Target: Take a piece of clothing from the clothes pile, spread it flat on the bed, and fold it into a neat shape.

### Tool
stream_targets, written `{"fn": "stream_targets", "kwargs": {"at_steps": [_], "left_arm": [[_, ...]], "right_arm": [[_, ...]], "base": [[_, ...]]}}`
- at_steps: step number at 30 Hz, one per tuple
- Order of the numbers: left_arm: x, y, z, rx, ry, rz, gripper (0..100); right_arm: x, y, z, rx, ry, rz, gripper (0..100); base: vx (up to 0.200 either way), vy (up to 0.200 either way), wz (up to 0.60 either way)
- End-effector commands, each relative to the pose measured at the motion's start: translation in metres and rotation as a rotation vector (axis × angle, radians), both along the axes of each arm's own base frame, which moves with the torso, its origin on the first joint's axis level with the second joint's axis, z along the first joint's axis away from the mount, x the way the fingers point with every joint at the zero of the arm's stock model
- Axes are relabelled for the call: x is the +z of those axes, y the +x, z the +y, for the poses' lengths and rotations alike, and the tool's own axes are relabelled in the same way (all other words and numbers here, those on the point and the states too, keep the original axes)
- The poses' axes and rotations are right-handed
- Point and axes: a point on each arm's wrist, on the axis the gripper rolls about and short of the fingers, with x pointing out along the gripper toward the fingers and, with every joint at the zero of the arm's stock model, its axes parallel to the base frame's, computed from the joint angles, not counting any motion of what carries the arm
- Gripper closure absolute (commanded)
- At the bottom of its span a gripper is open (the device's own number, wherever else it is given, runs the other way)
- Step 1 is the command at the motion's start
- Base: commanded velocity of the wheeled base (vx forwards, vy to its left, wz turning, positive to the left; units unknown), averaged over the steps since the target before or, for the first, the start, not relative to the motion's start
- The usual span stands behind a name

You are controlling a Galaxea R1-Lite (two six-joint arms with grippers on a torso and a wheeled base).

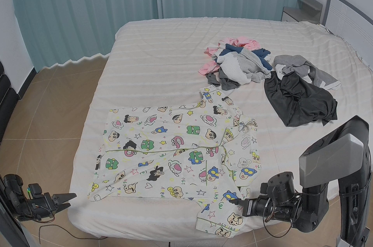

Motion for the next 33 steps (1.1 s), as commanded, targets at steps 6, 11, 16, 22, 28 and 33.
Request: {"fn": "stream_targets", "kwargs": {"at_steps": [6,11,16,22,28,33], "left_arm": [[0.001,-0.003,-0.003,-0.003,-0.004,0.003,0],[0.001,-0.003,-0.004,-0.007,-0.011,0.010,0],[0.000,-0.003,-0.007,-0.022,-0.021,0.024,0],[-0.001,-0.002,-0.012,-0.048,-0.034,0.043,0],[-0.001,-0.002,-0.012,-0.048,-0.034,0.043,0],[-0.001,-0.003,-0.012,-0.048,-0.039,0.049,0]], "right_arm": [[0.009,-0.013,-0.031,-0.042,-0.052,0.026,100],[0.010,-0.021,-0.035,-0.035,-0.056,0.034,100],[0.011,-0.020,-0.036,-0.046,-0.046,0.019,100],[0.008,-0.022,-0.035,-0.043,-0.046,0.032,100],[0.010,-0.025,-0.036,-0.043,-0.047,0.041,0],[0.019,-0.038,-0.038,-0.028,-0.044,0.054,0]], "base": [[0.000,0.000,0.00],[0.000,0.000,0.00],[0.000,0.000,0.00],[0.000,0.000,0.00],[0.000,0.000,0.00],[0.000,0.000,0.00]]}}
